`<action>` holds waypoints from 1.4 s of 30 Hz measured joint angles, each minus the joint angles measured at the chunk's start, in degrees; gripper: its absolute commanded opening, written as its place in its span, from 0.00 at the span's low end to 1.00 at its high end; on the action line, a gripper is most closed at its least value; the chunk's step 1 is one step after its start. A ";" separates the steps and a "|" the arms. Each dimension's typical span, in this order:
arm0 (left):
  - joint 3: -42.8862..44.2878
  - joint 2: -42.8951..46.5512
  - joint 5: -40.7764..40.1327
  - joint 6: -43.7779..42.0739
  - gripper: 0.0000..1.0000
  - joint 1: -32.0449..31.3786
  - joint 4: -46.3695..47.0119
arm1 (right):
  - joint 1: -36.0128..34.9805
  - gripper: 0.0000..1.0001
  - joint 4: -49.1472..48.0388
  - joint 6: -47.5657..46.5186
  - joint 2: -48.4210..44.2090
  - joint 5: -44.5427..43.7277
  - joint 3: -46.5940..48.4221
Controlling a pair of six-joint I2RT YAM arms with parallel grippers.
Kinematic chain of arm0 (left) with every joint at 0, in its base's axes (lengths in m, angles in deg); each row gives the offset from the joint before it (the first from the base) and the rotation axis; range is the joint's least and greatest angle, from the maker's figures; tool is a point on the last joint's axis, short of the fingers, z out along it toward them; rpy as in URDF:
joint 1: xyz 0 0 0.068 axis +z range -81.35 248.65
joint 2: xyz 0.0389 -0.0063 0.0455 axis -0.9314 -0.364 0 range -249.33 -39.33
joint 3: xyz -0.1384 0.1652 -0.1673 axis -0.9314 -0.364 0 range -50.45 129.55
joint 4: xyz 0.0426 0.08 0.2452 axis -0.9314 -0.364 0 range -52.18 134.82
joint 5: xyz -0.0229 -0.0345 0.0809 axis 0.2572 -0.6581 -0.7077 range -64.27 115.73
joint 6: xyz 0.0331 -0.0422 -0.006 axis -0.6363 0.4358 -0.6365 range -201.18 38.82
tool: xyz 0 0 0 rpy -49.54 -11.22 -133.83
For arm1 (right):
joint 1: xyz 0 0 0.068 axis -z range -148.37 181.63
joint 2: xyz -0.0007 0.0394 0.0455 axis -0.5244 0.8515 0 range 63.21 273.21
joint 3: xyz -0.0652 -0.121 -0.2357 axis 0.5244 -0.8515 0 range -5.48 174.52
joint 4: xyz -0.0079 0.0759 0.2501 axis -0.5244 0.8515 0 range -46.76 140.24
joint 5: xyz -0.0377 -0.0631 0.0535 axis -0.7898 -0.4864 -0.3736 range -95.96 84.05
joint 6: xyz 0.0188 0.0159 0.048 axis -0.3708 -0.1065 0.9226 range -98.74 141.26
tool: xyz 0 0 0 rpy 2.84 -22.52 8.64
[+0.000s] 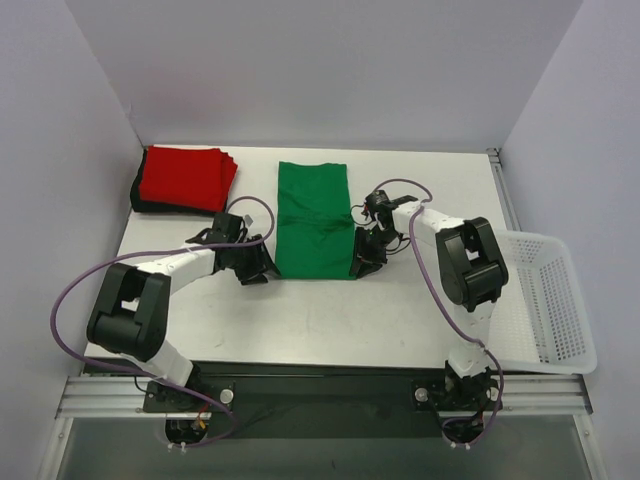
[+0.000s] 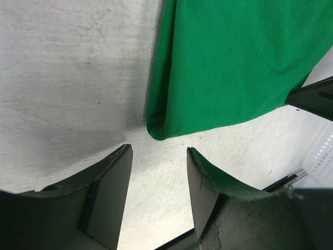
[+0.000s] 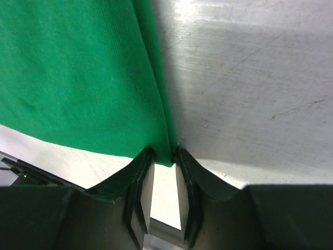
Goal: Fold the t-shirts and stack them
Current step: Grab one side of the 2/3 rectangular tshirt with both arms
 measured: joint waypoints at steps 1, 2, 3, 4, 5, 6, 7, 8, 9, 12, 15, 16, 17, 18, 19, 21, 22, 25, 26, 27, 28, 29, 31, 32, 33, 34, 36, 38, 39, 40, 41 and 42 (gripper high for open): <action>0.00 -0.15 0.02 0.09 0.55 0.00 0.28 | 0.00 0.20 -0.09 0.02 0.00 0.02 -0.15; 0.00 -0.37 0.02 0.22 0.55 0.02 0.48 | 0.00 0.20 -0.15 0.09 0.00 0.04 -0.28; 0.00 -0.68 0.02 0.46 0.55 0.00 0.76 | 0.00 0.19 -0.20 0.13 0.00 0.11 -0.37; 0.00 -1.03 0.04 0.63 0.55 0.00 1.01 | 0.00 0.19 -0.26 0.13 0.00 0.11 -0.44; 0.00 -1.42 0.04 0.87 0.55 0.02 1.18 | 0.00 0.19 -0.31 0.13 0.00 0.13 -0.46; 0.00 -1.81 0.04 1.07 0.55 0.00 1.42 | 0.00 0.19 -0.31 0.13 0.00 0.11 -0.46; 0.00 -2.21 0.04 1.14 0.55 0.02 1.62 | 0.00 0.18 -0.33 0.13 0.00 0.11 -0.48; 0.00 -2.62 0.07 1.29 0.54 0.00 1.79 | 0.00 0.18 -0.33 0.13 0.00 0.13 -0.50; 0.00 -2.82 0.42 1.46 0.54 0.02 2.08 | 0.00 0.17 -0.33 0.13 0.00 0.11 -0.50; 0.00 -3.19 0.52 1.60 0.52 -0.04 2.89 | 0.00 0.17 -0.33 0.13 0.00 0.11 -0.50; 0.20 -3.91 1.22 1.99 0.47 -0.04 3.74 | 0.00 0.16 -0.33 0.13 0.00 0.11 -0.52; 0.24 -4.15 1.31 2.12 0.45 -0.07 3.87 | 0.00 0.15 -0.37 0.13 0.00 0.11 -0.57; 0.26 -4.42 1.40 2.29 0.44 -0.09 4.07 | 0.00 0.15 -0.42 0.13 0.00 0.11 -0.61; 0.31 -4.59 1.60 2.40 0.41 -0.09 4.15 | 0.00 0.14 -0.48 0.15 -0.02 0.13 -0.68; 0.33 -4.68 1.57 2.49 0.39 -0.11 4.15 | 0.00 0.13 -0.52 0.15 -0.02 0.13 -0.70; 0.33 -4.83 1.51 2.54 0.35 -0.22 4.15 | 0.00 0.10 -0.59 0.24 -0.02 0.22 -0.81; 0.33 -4.96 1.49 2.56 0.31 -0.26 4.17 | 0.00 0.09 -0.59 0.24 -0.02 0.20 -0.83; 0.04 -5.55 1.95 2.71 0.23 -0.33 5.01 | -0.04 0.07 -0.68 0.28 -0.04 0.26 -0.90; -0.11 -5.66 2.16 2.84 0.21 -0.31 5.40 | -0.07 0.06 -0.70 0.31 -0.04 0.26 -0.90; -0.26 -5.84 2.27 2.89 0.19 -0.31 5.90 | -0.11 0.04 -0.72 0.31 -0.04 0.26 -0.92; -0.33 -6.08 2.56 2.93 0.15 -0.31 6.29 | -0.15 0.02 -0.74 0.31 -0.04 0.28 -0.94; -0.33 -6.32 2.86 3.02 0.11 -0.31 6.69 | -0.22 0.00 -0.74 0.33 -0.04 0.26 -0.94; -0.31 -6.69 3.34 3.06 0.04 -0.31 7.37 | -0.33 0.00 -0.81 0.50 -0.04 0.26 -1.01; -0.31 -6.80 3.52 2.99 0.00 -0.31 7.52 | -0.37 0.00 -0.90 0.52 -0.09 0.35 -1.09; -0.24 -6.93 3.69 2.95 0.00 -0.31 7.58 | -0.37 0.00 -1.01 0.57 -0.15 0.44 -1.22; -0.09 -7.02 3.72 2.86 0.00 -0.31 7.48 | -0.37 0.00 -1.05 0.72 -0.20 0.48 -1.31; 0.20 -7.06 3.43 2.45 0.00 -0.37 6.97 | -0.35 0.00 -1.22 0.98 -0.37 0.50 -1.53; 0.42 -6.82 2.62 2.08 0.00 -0.57 6.40 | -0.35 0.00 -1.57 1.38 -0.72 0.48 -2.08; 0.44 -6.56 1.97 1.86 0.00 -0.68 6.10 | -0.33 0.00 -1.66 1.51 -1.01 0.46 -2.45; 0.44 -6.19 1.16 1.57 0.00 -0.79 5.70 | -0.31 0.00 -1.66 1.62 -1.25 0.39 -2.82; 0.42 -5.79 0.33 1.27 0.00 -0.83 5.22 | -0.28 0.00 -1.64 1.64 -1.36 0.39 -3.04; 0.42 -5.42 -0.50 1.03 0.00 -0.83 4.76 | -0.24 0.00 -1.64 1.70 -1.49 0.39 -3.26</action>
